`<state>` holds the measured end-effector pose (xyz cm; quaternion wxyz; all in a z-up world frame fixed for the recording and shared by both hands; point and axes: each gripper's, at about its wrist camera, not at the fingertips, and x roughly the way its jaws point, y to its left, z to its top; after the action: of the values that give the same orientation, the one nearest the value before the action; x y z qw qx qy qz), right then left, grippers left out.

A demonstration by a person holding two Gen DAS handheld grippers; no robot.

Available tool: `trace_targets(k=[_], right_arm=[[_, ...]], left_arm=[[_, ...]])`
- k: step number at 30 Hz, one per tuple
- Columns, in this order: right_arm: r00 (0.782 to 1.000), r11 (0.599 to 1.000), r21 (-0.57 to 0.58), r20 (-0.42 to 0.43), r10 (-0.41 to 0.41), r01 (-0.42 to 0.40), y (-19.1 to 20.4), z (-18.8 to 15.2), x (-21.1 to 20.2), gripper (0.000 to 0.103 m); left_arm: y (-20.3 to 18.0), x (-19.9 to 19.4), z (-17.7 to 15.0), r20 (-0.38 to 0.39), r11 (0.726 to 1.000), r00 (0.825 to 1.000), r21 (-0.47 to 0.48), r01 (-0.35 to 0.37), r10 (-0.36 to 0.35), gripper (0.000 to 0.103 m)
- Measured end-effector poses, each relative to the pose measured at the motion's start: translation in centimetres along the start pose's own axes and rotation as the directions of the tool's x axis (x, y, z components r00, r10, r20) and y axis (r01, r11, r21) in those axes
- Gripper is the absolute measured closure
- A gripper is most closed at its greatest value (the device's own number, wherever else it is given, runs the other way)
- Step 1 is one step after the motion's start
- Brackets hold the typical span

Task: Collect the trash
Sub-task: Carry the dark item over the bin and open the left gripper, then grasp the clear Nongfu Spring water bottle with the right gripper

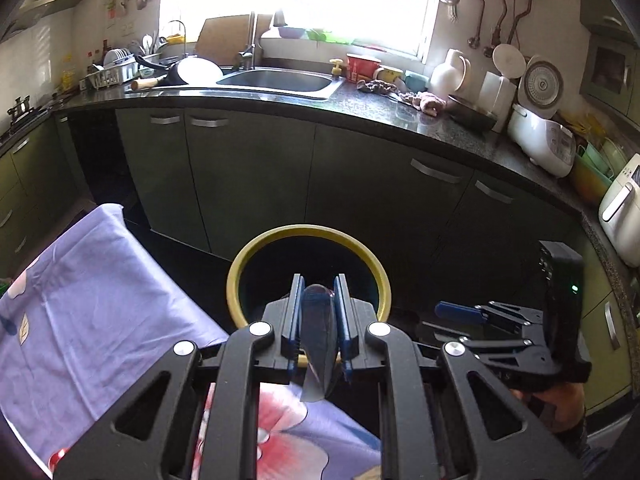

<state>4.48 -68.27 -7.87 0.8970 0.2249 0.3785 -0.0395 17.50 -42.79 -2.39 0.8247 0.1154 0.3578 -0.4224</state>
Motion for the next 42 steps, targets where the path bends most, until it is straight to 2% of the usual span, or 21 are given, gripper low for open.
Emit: trace_targets(k=[2,4,6,8,10,11,12,15,18,21,24,27,29,32,34,36,38,40,42], right_arm=[[1.000,1.000,0.012,0.004,-0.005,0.005,-0.8,0.0,-0.2,0.054],[1.000,1.000,0.025,0.006,-0.012,0.012,-1.5,0.0,-0.5,0.054],[1.000,0.999,0.038,0.010,-0.017,0.017,-1.9,0.0,-0.7,0.052],[1.000,0.999,0.039,0.010,-0.028,0.028,-2.2,0.0,-0.8,0.050],[1.000,0.999,0.034,0.008,-0.028,0.028,-2.0,-0.1,-0.8,0.050],[1.000,0.999,0.028,0.005,-0.026,0.026,-1.9,-0.1,-0.8,0.050],[1.000,0.999,0.022,0.004,-0.024,0.024,-1.7,-0.1,-0.7,0.050],[1.000,1.000,-0.010,-0.007,-0.003,0.003,-0.3,0.1,-0.4,0.050],[0.999,0.996,-0.071,-0.023,0.047,-0.048,2.0,0.2,-0.2,0.050],[0.992,0.979,-0.165,-0.057,0.110,-0.118,5.4,0.2,0.1,0.048],[0.978,0.941,-0.271,-0.102,0.180,-0.201,9.6,-0.2,0.3,0.047],[0.957,0.875,-0.388,-0.157,0.246,-0.289,14.3,-0.4,0.8,0.046],[0.937,0.816,-0.464,-0.204,0.282,-0.346,17.8,-0.9,1.2,0.042],[0.900,0.700,-0.567,-0.284,0.330,-0.435,23.2,-1.7,1.8,0.040],[0.872,0.612,-0.621,-0.331,0.361,-0.489,26.6,-2.2,2.1,0.035],[0.841,0.516,-0.667,-0.383,0.381,-0.538,29.9,-2.8,2.3,0.029],[0.802,0.408,-0.695,-0.454,0.388,-0.592,33.1,-3.3,2.8,0.021],[0.768,0.317,-0.707,-0.519,0.376,-0.632,36.3,-3.7,3.4,0.019],[0.762,0.257,-0.725,-0.549,0.345,-0.639,39.2,-3.6,3.9,0.019]], left_arm=[[-0.5,2.6,0.8,-0.026,1.000,0.999,-0.008,0.019,-0.019,0.085],[-0.8,5.2,1.5,-0.047,1.000,0.999,-0.010,0.011,-0.012,0.076],[-1.0,6.8,1.9,-0.061,1.000,0.998,-0.010,-0.005,0.004,0.052],[-1.0,7.2,2.1,-0.055,1.000,0.998,-0.020,-0.018,0.017,0.044],[-1.1,6.2,2.0,-0.046,0.999,0.999,-0.032,0.003,-0.005,0.042],[-1.1,5.5,1.8,-0.035,1.000,0.999,-0.029,0.007,-0.008,0.034],[-1.2,4.3,1.6,-0.018,1.000,1.000,-0.021,0.002,-0.002,0.025],[-1.8,-0.5,0.6,0.053,1.000,0.999,0.007,-0.012,0.011,0.012],[-1.7,-6.1,-1.2,0.106,1.000,0.994,0.015,-0.012,0.011,0.007],[-0.6,-12.0,-3.5,0.146,0.999,0.989,-0.007,-0.032,0.033,0.007],[1.7,-18.1,-6.3,0.198,0.992,0.973,-0.065,-0.104,0.115,0.007],[4.2,-23.6,-9.7,0.231,0.971,0.948,-0.146,-0.188,0.219,0.007],[6.2,-26.5,-12.4,0.233,0.943,0.925,-0.215,-0.253,0.301,0.007],[9.1,-30.0,-16.2,0.213,0.890,0.889,-0.315,-0.330,0.405,0.007],[10.9,-31.5,-18.5,0.189,0.855,0.873,-0.376,-0.358,0.449,0.007],[12.8,-32.7,-20.6,0.171,0.824,0.864,-0.431,-0.367,0.474,0.007],[14.3,-33.4,-22.5,0.149,0.798,0.861,-0.477,-0.369,0.487,0.007],[15.2,-33.8,-24.0,0.130,0.779,0.860,-0.505,-0.371,0.494,0.007],[15.9,-33.9,-24.9,0.112,0.767,0.863,-0.523,-0.371,0.493,0.007]])
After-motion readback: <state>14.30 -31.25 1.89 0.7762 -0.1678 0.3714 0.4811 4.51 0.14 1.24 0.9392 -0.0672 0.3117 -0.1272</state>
